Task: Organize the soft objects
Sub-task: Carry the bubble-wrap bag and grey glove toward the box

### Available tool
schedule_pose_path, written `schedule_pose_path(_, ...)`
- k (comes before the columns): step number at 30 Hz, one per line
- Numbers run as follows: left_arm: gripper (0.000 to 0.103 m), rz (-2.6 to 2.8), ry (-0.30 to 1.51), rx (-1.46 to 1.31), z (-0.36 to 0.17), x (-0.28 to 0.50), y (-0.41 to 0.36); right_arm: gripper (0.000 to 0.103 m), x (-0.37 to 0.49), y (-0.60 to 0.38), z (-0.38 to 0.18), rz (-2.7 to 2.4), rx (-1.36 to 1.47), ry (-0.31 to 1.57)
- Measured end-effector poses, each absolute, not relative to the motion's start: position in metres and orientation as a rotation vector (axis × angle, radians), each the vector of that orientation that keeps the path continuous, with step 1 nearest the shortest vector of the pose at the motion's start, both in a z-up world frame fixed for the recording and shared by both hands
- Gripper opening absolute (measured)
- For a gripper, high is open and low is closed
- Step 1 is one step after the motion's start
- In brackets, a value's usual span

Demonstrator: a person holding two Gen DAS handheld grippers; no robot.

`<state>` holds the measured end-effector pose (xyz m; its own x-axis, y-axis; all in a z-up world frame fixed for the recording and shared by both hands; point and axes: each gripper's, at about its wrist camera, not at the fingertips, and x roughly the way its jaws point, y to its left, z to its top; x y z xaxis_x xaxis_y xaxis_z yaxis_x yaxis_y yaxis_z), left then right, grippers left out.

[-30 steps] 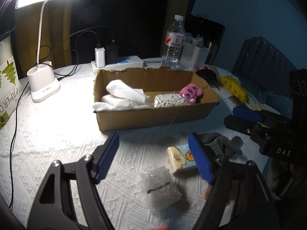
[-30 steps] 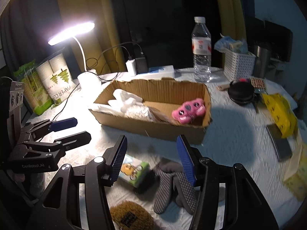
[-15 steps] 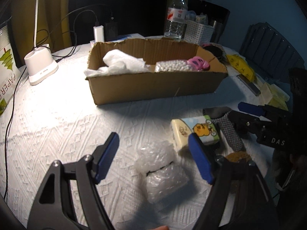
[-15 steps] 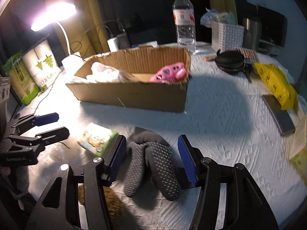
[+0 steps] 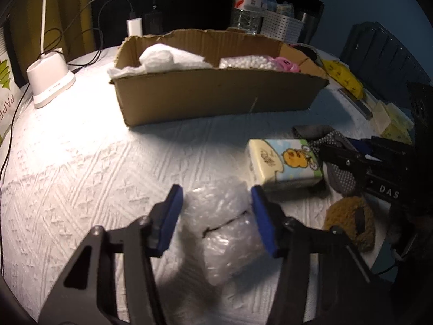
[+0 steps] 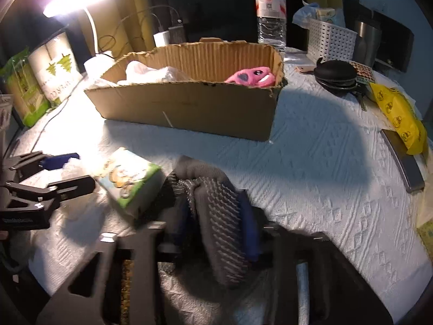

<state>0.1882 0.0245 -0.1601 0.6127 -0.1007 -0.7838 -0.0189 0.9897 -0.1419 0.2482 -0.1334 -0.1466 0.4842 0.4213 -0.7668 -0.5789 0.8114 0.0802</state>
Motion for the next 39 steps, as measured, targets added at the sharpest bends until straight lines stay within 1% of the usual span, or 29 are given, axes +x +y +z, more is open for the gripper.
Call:
schedule_pose_path(2,0.044,-0.048,0.898,-0.113,-0.157,0.186,0.02,0.032,0.247,-0.134,-0.143,0.615,-0.204,0.853)
schedule_pose_path(5,0.043,-0.06,0.883,-0.115,-0.152,0.185,0.019,0.032,0.246,-0.136,-0.135,0.614,-0.196,0.833)
schedule_pose_path(17,0.043,-0.086,0.748,-0.167,-0.102,0.179,0.035,0.032,0.244,-0.145,-0.083,0.641,-0.141,0.736)
schedule_pose_path(25,0.043,-0.093,0.683,-0.171,-0.074,0.181,0.041,0.032,0.247,-0.142,-0.058,0.662,-0.132,0.677)
schedule_pose_path(30,0.043,-0.099,0.644,-0.163,-0.058,0.191,0.042,0.032,0.254,-0.14,-0.044,0.677,-0.125,0.643)
schedule_pose_path(39,0.044,-0.127,0.61,-0.165,-0.048,0.221,0.046,0.032,0.282,-0.132,-0.034,0.671,-0.111,0.619)
